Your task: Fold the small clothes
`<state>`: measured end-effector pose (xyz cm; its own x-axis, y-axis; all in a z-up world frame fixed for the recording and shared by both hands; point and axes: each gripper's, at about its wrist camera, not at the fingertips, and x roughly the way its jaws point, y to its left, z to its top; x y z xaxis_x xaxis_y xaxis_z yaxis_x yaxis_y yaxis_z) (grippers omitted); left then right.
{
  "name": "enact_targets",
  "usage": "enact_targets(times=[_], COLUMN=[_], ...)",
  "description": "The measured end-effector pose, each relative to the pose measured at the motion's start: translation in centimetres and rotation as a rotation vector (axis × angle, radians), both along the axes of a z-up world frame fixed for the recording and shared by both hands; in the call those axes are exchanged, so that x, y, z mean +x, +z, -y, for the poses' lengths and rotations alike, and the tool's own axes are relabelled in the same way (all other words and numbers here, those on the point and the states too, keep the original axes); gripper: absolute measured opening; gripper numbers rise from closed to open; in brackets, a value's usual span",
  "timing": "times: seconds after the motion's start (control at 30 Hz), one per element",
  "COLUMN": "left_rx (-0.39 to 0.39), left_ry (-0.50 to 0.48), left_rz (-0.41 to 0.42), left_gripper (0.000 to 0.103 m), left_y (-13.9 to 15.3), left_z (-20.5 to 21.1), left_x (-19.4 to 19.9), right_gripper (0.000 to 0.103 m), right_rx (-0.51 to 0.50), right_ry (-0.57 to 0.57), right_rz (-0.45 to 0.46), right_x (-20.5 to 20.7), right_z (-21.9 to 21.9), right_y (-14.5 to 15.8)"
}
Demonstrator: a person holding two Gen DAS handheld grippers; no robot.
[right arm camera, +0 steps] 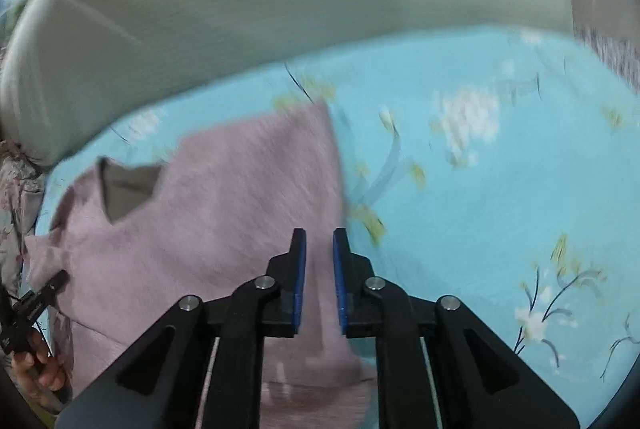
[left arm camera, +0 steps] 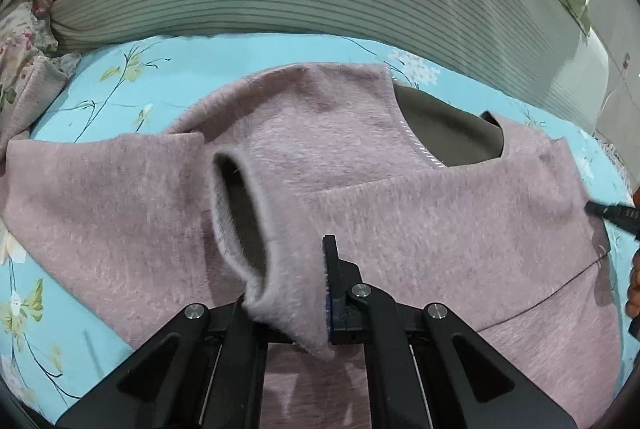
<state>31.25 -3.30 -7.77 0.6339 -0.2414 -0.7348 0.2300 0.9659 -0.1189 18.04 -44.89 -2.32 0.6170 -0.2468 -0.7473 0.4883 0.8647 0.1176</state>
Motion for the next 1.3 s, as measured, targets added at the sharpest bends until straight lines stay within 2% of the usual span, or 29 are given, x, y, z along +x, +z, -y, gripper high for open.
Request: enact_targets(times=[0.07, 0.13, 0.2, 0.3, 0.37, 0.43, 0.5, 0.67, 0.73, 0.87, 0.93, 1.07, 1.3], left_rx=[-0.002, -0.003, 0.004, -0.005, 0.003, 0.013, -0.001, -0.079, -0.085, -0.084, -0.058, 0.047, 0.147], left_ry=[-0.001, 0.002, 0.005, 0.013, 0.036, 0.084, 0.134, 0.289, 0.339, 0.445, 0.5, 0.596, 0.618], left_rz=[-0.003, -0.012, -0.014, -0.014, -0.003, 0.009, 0.009, 0.005, 0.008, 0.027, 0.035, 0.041, 0.016], left_gripper=[0.009, 0.009, 0.011, 0.018, 0.023, 0.026, 0.03, 0.045, 0.058, 0.068, 0.073, 0.075, 0.082], left_y=[-0.2, -0.4, -0.5, -0.3, 0.2, 0.7, 0.9, 1.8, 2.0, 2.5, 2.5, 2.9, 3.4], left_z=[-0.3, -0.3, -0.4, -1.5, -3.2, -5.7, -8.1, -15.3, -17.5, -22.0, -24.1, -27.2, -29.8], left_x=[0.1, 0.2, 0.1, -0.6, -1.4, -2.0, -2.2, -1.9, -1.4, 0.7, 2.3, 5.7, 13.4], right_gripper=[0.015, 0.016, 0.016, 0.016, 0.018, 0.04, 0.051, 0.051, 0.051, 0.051, 0.051, 0.051, 0.052], right_rx=[0.042, 0.126, 0.126, 0.22, 0.182, 0.188, 0.194, 0.231, 0.253, 0.267, 0.272, 0.276, 0.288], right_ry=[0.111, 0.194, 0.122, 0.03, -0.002, 0.031, 0.078, 0.197, 0.228, 0.264, 0.266, 0.261, 0.251], right_rz=[0.004, -0.062, -0.151, -0.079, -0.067, -0.035, -0.003, 0.031, 0.036, 0.012, 0.001, -0.009, -0.032], right_x=[1.1, 2.6, 3.1, 1.0, -0.6, -1.3, -2.4, -4.7, -5.8, -6.9, -7.2, -7.2, -7.3], right_z=[-1.6, -2.5, -1.5, 0.7, 0.1, -1.2, -3.3, -8.7, -9.8, -12.2, -12.6, -13.0, -13.5], right_y=[-0.2, -2.1, -4.4, -4.6, -3.3, -2.2, -1.2, -0.2, -0.4, -1.0, -1.4, -1.5, -2.0])
